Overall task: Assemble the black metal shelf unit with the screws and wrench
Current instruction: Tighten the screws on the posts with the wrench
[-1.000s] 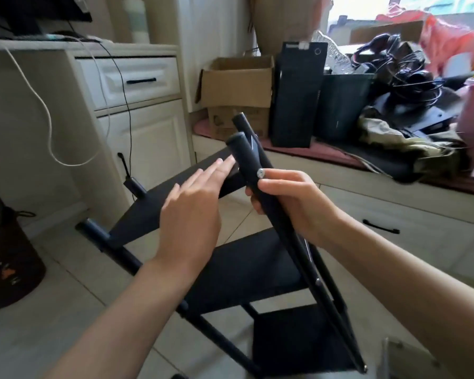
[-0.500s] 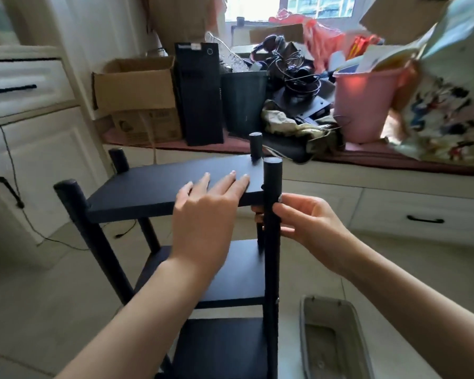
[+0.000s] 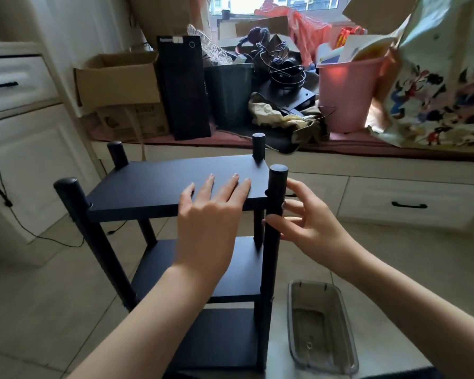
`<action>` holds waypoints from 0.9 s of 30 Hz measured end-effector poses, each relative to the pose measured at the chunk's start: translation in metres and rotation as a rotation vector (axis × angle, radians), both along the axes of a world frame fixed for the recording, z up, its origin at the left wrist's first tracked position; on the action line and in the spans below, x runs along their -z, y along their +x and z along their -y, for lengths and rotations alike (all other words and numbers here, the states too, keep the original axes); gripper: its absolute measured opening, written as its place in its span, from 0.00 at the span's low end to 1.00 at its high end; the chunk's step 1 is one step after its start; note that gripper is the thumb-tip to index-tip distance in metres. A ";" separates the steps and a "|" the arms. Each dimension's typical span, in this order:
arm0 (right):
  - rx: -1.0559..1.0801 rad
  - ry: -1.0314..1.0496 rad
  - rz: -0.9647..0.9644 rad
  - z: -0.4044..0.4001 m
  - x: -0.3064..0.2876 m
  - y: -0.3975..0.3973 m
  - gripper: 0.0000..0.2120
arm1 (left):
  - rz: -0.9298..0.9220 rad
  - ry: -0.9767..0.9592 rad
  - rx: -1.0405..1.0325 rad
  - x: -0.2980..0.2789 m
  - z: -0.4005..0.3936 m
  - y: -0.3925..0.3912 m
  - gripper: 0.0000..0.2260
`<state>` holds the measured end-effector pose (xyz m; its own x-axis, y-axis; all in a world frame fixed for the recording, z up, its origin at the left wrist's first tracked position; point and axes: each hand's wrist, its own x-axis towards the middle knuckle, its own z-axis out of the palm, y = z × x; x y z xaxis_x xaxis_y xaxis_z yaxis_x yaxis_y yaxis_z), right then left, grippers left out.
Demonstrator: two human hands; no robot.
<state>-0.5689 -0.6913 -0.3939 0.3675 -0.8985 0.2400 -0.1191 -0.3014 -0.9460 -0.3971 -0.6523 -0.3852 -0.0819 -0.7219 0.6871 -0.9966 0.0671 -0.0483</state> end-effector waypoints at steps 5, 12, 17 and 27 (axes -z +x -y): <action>0.002 -0.129 0.024 -0.002 0.006 0.006 0.22 | 0.051 -0.062 -0.007 0.008 -0.009 0.000 0.22; -0.012 -0.206 0.038 -0.003 0.003 0.007 0.22 | 0.149 -0.140 -0.035 0.016 -0.003 -0.002 0.22; 0.047 -0.211 0.067 0.004 0.000 0.005 0.16 | 0.211 -0.133 -0.063 0.013 0.011 -0.007 0.22; 0.053 -0.191 0.087 0.002 0.001 0.000 0.18 | -0.065 -0.202 0.117 0.019 -0.018 0.044 0.16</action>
